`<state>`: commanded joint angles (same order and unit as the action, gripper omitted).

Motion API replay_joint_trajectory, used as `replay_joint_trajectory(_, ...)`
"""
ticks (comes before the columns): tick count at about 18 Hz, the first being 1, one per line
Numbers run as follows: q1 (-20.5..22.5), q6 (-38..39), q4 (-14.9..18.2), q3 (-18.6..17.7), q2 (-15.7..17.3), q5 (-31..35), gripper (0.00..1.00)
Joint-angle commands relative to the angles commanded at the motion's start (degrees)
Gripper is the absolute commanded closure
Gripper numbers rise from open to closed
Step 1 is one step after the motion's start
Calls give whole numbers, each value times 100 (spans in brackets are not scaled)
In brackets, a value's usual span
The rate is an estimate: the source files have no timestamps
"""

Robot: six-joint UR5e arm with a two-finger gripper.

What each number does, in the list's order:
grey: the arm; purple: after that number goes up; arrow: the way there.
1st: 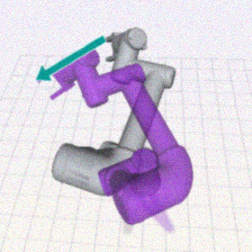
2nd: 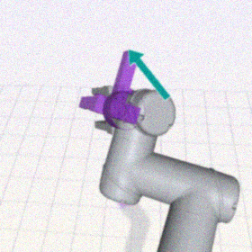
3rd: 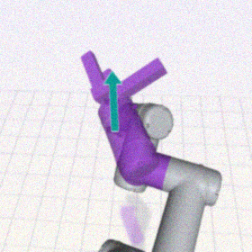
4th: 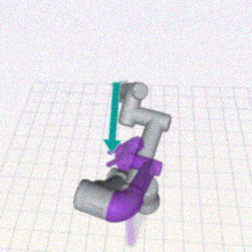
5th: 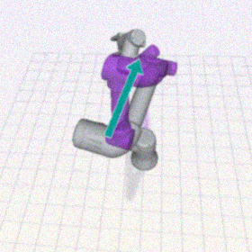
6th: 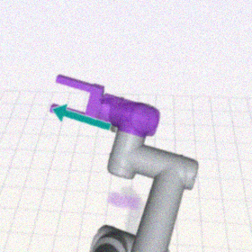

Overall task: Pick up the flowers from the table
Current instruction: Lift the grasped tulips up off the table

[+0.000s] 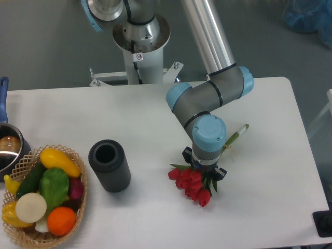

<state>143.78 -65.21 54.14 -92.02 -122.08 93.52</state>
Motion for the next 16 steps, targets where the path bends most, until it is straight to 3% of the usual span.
replay_joint_trajectory(9,290,-35,17,-44,492,35,99)
replay_joint_trajectory(16,572,-53,123,210,756,-9,97)
